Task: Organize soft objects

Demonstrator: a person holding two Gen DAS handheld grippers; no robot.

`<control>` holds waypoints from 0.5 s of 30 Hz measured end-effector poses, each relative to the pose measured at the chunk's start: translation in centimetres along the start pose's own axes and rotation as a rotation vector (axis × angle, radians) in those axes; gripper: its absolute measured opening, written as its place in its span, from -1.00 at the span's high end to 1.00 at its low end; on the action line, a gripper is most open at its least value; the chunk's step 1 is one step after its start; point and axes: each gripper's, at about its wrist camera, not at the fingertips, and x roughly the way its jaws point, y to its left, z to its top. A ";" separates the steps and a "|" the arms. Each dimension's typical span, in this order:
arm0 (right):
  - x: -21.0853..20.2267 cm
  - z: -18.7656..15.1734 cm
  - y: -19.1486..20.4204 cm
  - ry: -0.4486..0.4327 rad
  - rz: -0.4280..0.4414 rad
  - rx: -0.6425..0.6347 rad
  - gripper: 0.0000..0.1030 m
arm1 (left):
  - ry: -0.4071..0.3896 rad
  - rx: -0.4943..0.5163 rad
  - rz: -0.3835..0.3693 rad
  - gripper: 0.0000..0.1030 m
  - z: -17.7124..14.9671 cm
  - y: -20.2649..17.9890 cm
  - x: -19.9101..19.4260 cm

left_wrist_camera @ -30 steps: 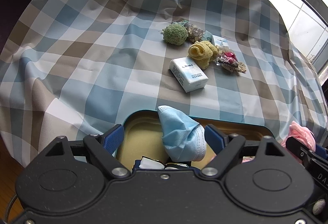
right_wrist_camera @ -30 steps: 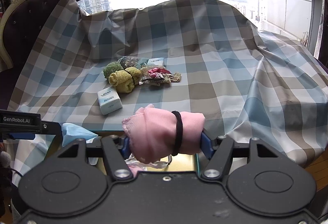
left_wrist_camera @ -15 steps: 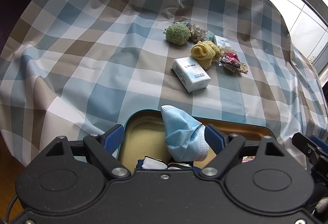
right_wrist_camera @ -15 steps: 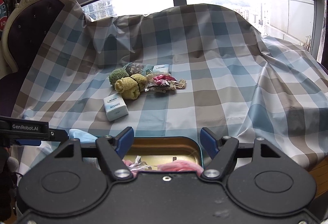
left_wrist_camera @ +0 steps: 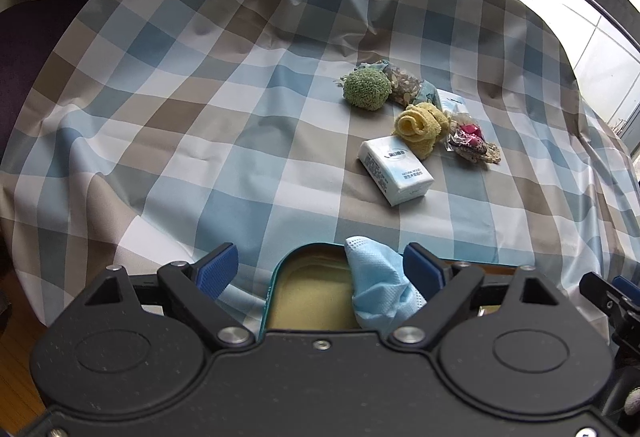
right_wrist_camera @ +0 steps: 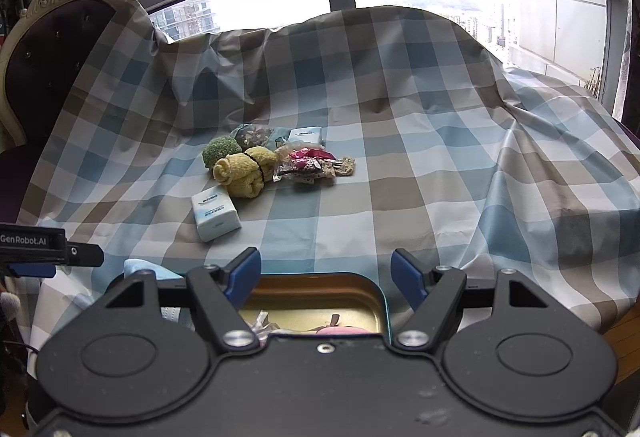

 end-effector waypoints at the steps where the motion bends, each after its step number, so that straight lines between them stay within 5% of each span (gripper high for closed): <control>1: 0.2 0.1 0.1 0.002 0.000 -0.004 -0.39 | -0.004 0.004 0.001 -0.68 0.2 0.0 0.0; 9: 1.9 1.1 0.9 0.002 0.005 -0.032 -0.41 | -0.048 0.050 0.055 -0.83 1.9 -0.4 1.2; 15: 4.2 2.6 1.4 0.003 -0.003 -0.070 -0.43 | -0.091 0.019 0.009 -0.92 3.6 0.3 2.7</control>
